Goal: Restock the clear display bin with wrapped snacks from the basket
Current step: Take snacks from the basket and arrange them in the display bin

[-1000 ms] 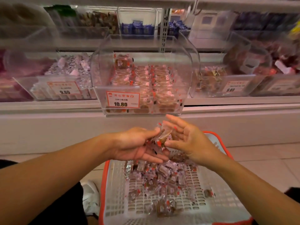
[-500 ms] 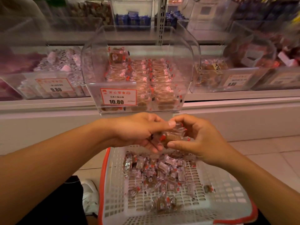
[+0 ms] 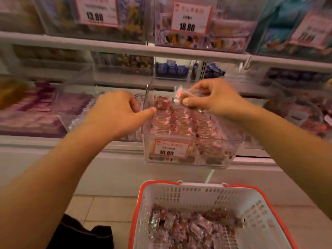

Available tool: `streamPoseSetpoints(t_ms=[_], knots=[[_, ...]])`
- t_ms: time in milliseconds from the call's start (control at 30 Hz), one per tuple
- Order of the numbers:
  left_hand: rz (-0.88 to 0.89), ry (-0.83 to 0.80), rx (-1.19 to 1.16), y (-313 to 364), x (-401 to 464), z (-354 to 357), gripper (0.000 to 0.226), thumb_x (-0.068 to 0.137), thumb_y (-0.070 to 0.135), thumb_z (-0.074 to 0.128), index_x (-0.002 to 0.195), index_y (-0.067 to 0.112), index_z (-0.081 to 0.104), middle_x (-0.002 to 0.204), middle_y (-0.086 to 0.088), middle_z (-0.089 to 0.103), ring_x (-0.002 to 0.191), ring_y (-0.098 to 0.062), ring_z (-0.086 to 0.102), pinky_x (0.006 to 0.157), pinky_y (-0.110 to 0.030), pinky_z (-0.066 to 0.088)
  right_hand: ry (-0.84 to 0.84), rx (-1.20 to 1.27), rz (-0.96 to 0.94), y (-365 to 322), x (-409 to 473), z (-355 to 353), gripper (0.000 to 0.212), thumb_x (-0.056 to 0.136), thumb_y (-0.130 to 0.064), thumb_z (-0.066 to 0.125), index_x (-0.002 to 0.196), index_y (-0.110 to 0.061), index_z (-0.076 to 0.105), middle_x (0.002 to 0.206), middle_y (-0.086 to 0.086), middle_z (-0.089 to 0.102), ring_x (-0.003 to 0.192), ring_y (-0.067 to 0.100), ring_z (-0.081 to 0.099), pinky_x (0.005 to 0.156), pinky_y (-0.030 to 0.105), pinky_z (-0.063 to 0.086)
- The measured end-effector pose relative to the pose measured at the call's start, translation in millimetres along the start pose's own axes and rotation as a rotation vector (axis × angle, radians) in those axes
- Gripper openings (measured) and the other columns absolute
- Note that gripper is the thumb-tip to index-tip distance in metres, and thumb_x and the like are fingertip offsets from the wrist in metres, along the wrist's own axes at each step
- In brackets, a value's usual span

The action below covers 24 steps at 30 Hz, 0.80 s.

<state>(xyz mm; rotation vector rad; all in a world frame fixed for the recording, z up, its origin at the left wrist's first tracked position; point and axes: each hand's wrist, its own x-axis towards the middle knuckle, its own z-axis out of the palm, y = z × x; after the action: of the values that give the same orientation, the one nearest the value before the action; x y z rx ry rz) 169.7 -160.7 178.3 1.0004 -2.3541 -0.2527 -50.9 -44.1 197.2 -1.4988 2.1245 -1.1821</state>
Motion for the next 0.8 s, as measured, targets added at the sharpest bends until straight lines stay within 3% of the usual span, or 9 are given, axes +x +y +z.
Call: streamPoseSetpoints(t_ms=[67, 167, 300, 400, 500, 567, 633, 800], knots=[[0.066, -0.191, 0.039, -8.3, 4.3, 13.5, 0.035, 0.084, 0.048, 0.063, 0.065, 0.019, 0.060, 0.062, 0.002, 0.060, 0.063, -0.016, 0.058, 0.059, -0.032, 0.044, -0.103, -0.083, 0.065, 7.6, 44.8, 25.8, 0.029, 0.076, -0.027, 0.085, 0.095, -0.009, 0.072, 0.084, 0.009, 0.076, 0.079, 0.025, 0.073, 0.071, 0.037, 0.060], [0.127, -0.218, 0.033, -12.3, 10.1, 21.8, 0.032, 0.085, 0.032, 0.061, 0.058, 0.019, 0.052, 0.060, 0.002, 0.056, 0.061, -0.017, 0.054, 0.055, -0.031, 0.041, -0.157, -0.221, 0.063, 16.9, 86.1, 66.4, 0.040, 0.078, -0.027, 0.084, 0.103, -0.002, 0.068, 0.094, 0.018, 0.073, 0.088, 0.032, 0.071, 0.080, 0.047, 0.058], [0.153, -0.201, 0.018, -16.9, 13.7, 23.9, 0.031, 0.084, 0.028, 0.061, 0.055, 0.019, 0.052, 0.056, 0.002, 0.053, 0.055, -0.012, 0.049, 0.048, -0.027, 0.030, -0.141, -0.545, -0.066, 32.1, 112.0, 97.9, 0.042, 0.083, -0.032, 0.079, 0.111, -0.005, 0.066, 0.102, 0.011, 0.067, 0.089, 0.025, 0.060, 0.074, 0.032, 0.044], [0.183, -0.224, -0.005, -18.7, 15.0, 23.5, 0.029, 0.084, 0.027, 0.060, 0.058, 0.017, 0.054, 0.057, 0.000, 0.055, 0.055, -0.015, 0.052, 0.048, -0.027, 0.033, -0.180, -0.696, -0.210, 45.3, 117.8, 101.3, 0.044, 0.088, -0.038, 0.071, 0.122, -0.011, 0.062, 0.127, 0.016, 0.057, 0.110, 0.029, 0.052, 0.091, 0.034, 0.043], [0.216, -0.230, -0.016, -21.7, 17.3, 23.4, 0.029, 0.085, 0.028, 0.060, 0.059, 0.016, 0.056, 0.058, -0.003, 0.056, 0.055, -0.017, 0.053, 0.049, -0.028, 0.036, -0.236, -0.919, -0.289, 53.5, 121.7, 95.6, 0.073, 0.091, -0.051, 0.061, 0.153, -0.025, 0.032, 0.161, 0.009, 0.021, 0.144, 0.032, 0.020, 0.116, 0.045, 0.027], [0.222, -0.242, -0.022, -22.9, 18.0, 23.8, 0.029, 0.086, 0.029, 0.060, 0.060, 0.016, 0.057, 0.059, -0.003, 0.057, 0.056, -0.017, 0.054, 0.050, -0.029, 0.038, -0.362, -0.969, -0.292, 59.9, 123.9, 90.3, 0.082, 0.094, -0.054, 0.054, 0.158, -0.023, 0.012, 0.166, 0.006, 0.008, 0.150, 0.030, 0.009, 0.121, 0.044, 0.017], [0.222, -0.253, -0.026, -23.0, 17.8, 24.4, 0.029, 0.086, 0.030, 0.060, 0.061, 0.016, 0.057, 0.059, -0.002, 0.057, 0.056, -0.016, 0.054, 0.050, -0.028, 0.037, -0.470, -0.962, -0.282, 66.6, 126.4, 85.5, 0.083, 0.098, -0.052, 0.049, 0.158, -0.021, 0.003, 0.166, 0.006, 0.004, 0.151, 0.028, 0.007, 0.123, 0.043, 0.012], [0.193, -0.253, -0.029, -21.2, 18.3, 23.9, 0.027, 0.085, 0.028, 0.059, 0.061, 0.018, 0.055, 0.062, -0.001, 0.055, 0.058, -0.018, 0.054, 0.052, -0.030, 0.038, -0.413, -0.923, -0.284, 59.4, 142.1, 80.3, 0.074, 0.096, -0.042, 0.059, 0.157, -0.029, 0.019, 0.164, 0.005, 0.017, 0.148, 0.028, 0.022, 0.120, 0.041, 0.020]])
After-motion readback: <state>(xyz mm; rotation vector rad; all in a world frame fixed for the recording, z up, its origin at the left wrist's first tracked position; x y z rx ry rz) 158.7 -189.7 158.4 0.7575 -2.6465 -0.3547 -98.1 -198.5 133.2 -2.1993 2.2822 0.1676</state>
